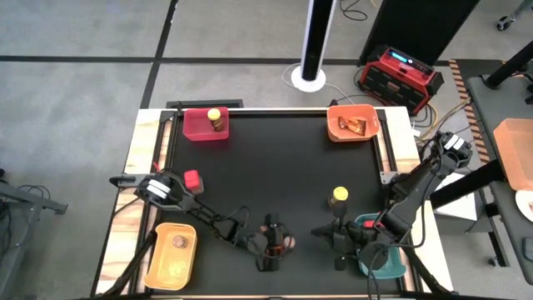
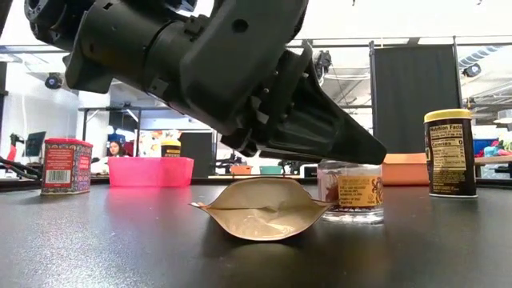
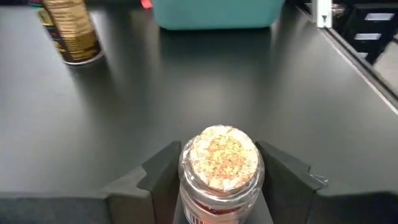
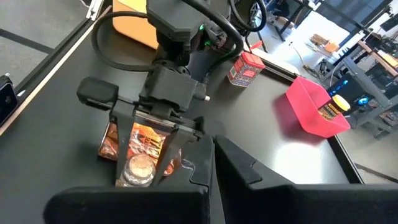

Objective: Sort spices by type
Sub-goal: Put the brown seasoning bottle into the yellow bin

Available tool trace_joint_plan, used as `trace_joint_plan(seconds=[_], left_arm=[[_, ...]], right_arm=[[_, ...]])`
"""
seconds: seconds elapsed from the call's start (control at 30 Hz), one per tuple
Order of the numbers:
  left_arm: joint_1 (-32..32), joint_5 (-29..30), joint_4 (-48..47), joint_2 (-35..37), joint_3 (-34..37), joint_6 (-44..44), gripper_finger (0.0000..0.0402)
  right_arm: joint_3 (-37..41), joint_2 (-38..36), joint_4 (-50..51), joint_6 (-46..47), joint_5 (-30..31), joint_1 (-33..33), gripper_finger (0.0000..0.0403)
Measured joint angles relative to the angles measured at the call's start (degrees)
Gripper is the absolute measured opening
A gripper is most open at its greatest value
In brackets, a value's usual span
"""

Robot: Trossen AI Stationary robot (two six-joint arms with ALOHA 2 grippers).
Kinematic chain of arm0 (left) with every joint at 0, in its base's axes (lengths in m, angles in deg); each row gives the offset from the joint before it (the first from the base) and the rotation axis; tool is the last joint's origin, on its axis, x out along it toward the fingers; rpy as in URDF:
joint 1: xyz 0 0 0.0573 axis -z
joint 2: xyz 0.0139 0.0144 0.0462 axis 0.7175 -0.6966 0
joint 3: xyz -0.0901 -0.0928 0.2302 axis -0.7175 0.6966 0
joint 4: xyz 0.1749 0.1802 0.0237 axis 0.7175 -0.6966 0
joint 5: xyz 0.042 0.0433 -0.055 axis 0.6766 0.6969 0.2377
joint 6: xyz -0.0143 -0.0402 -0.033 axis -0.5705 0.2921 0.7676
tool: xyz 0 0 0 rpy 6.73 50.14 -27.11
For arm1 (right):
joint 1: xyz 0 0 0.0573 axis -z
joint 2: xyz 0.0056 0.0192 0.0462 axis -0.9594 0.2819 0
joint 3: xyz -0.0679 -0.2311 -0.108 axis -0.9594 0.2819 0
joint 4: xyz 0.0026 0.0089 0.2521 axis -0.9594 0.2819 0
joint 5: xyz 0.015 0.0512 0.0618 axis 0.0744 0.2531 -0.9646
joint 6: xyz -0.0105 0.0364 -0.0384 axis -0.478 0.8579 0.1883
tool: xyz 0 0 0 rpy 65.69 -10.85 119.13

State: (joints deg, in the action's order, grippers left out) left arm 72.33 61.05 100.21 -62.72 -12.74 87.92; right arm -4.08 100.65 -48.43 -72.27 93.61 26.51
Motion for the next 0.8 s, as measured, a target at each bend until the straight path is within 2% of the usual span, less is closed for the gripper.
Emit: trace_joint_plan(seconds=[0.23,0.47,0.6,0.8], left_arm=[[-0.13,0.82,2.21,0.76,0.0,-2.73,0.0175],[0.05,0.7,2.03,5.96,0.0,-6.47,0.0175],[1.32,0.21,-2.29,11.06,0.0,-7.88,0.0175],[4.67,0.23,-13.86,20.67,0.0,-7.36,0.0175]], right_arm=[[0.0,0.0,0.0,-0.46,0.17,0.0,0.0009],[0.0,0.0,0.07,-0.42,1.48,0.24,0.0009],[0.0,0.0,0.59,-0.42,5.24,1.25,0.0009],[0.0,-0.02,2.59,-0.24,4.62,5.22,0.0009]])
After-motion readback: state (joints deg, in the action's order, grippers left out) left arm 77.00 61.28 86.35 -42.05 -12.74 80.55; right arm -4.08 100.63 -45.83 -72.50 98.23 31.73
